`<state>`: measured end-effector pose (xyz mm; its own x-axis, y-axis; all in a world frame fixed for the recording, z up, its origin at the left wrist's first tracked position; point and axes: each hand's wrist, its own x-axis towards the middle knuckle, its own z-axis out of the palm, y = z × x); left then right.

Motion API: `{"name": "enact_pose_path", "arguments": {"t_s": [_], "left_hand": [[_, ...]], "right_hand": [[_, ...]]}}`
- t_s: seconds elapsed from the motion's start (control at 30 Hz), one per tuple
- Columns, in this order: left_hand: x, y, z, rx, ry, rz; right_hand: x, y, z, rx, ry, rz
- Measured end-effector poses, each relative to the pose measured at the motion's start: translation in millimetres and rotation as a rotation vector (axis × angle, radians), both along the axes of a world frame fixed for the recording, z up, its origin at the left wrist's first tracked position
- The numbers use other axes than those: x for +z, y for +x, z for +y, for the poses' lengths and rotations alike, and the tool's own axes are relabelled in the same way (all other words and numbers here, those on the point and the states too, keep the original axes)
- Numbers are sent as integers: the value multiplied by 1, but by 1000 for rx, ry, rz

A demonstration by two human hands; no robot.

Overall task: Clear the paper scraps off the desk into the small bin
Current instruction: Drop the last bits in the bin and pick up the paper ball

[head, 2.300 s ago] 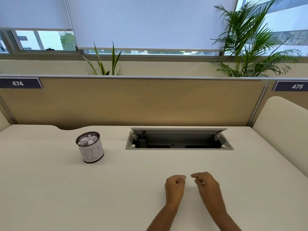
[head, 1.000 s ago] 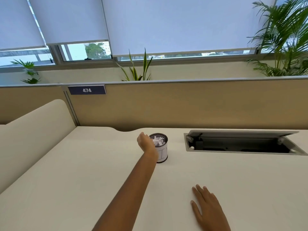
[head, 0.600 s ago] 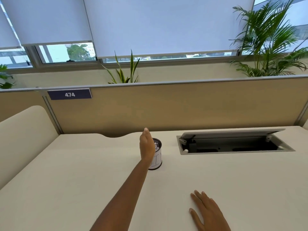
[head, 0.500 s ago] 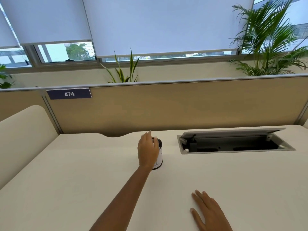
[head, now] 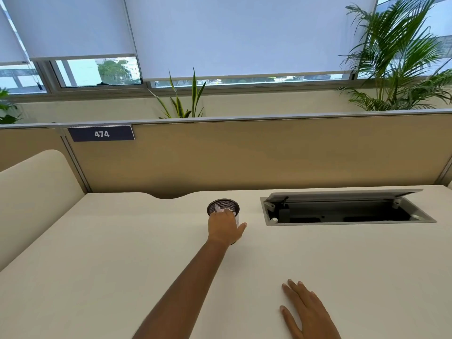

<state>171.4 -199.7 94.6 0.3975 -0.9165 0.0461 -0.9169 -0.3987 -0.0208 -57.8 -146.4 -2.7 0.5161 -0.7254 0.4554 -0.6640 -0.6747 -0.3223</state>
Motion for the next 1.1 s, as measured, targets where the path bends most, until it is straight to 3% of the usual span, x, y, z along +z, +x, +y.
{"name": "enact_pose_path", "arguments": {"t_s": [0.27, 0.37, 0.47, 0.63, 0.73, 0.83, 0.93, 1.1], "left_hand": [[9, 1, -2, -11, 65, 18], [7, -3, 6, 20, -29, -29], [9, -18, 29, 21, -265, -150], [-40, -81, 82, -64, -356, -66], [-78, -127, 112, -102, -132, 49], [-92, -167, 127, -88, -232, 41], [-92, -195, 133, -96, -185, -36], [-86, -217, 131, -51, -76, 50]], "right_hand": [[6, 1, 0, -61, -8, 20], [5, -1, 0, -65, -19, 28], [5, -4, 1, -77, -30, 3], [12, -10, 11, -68, -84, -33], [17, -19, 19, -62, -166, -34], [18, -34, 32, -59, -253, -12], [16, -53, 42, -47, -296, -7], [17, -113, 46, -101, -314, 17]]}}
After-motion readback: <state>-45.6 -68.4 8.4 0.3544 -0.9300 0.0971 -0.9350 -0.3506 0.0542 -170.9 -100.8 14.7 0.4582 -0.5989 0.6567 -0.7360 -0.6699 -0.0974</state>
